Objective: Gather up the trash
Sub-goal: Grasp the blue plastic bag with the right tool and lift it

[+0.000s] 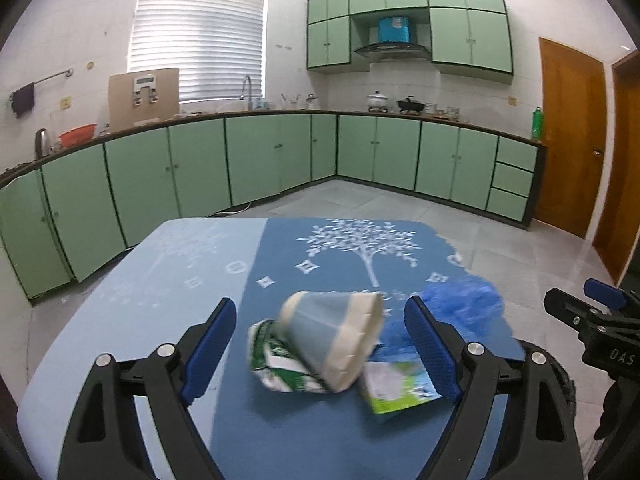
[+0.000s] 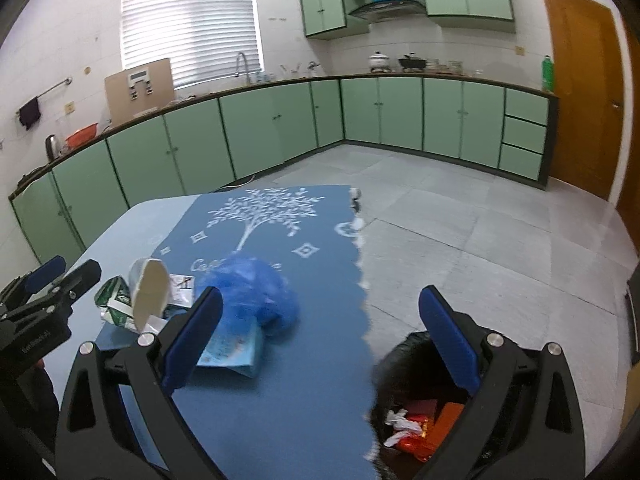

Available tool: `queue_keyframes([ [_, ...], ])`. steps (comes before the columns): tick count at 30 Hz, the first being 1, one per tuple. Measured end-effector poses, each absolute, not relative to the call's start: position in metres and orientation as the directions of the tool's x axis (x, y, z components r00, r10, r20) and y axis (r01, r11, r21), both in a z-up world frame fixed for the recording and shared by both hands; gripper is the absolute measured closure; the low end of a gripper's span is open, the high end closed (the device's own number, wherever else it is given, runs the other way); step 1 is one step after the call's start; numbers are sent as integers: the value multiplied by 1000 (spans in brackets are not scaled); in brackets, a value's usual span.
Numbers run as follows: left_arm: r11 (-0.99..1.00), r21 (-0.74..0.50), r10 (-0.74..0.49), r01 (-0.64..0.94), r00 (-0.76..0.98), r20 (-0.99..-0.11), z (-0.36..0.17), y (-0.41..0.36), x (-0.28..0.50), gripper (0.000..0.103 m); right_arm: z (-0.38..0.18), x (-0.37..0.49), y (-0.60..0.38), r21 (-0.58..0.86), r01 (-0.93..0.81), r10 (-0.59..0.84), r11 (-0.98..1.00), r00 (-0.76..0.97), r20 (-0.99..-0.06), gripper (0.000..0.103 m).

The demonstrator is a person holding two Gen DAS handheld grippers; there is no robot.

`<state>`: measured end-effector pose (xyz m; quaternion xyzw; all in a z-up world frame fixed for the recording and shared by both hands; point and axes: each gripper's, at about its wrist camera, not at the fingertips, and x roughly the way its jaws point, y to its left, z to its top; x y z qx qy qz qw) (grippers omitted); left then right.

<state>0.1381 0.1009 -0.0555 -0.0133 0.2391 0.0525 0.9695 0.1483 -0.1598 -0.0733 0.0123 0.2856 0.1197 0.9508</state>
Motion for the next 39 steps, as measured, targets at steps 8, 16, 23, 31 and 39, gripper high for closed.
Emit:
queue_keyframes([
  [8, 989, 8, 132, -146, 862, -489, -70, 120, 147, 19, -82, 168, -120, 81, -285, 281, 955, 784, -553, 7],
  [16, 991, 1, 116, -134, 855, -505, -78, 122, 155, 19, -98, 194, -100, 80, -311, 295, 947, 747, -596, 7],
  [23, 991, -5, 111, -133, 845, -523, -86, 123, 163, 19, -109, 206, -95, 103, -355, 336, 929, 697, -633, 34],
  [31, 992, -13, 96, -122, 838, -537, -90, 121, 171, 19, -112, 204, -91, 93, -401, 363, 911, 678, -639, 85],
  [39, 996, -6, 71, -88, 837, -543, -93, 103, 175, 19, -104, 211, -103, 119, -374, 365, 920, 704, -609, 94],
])
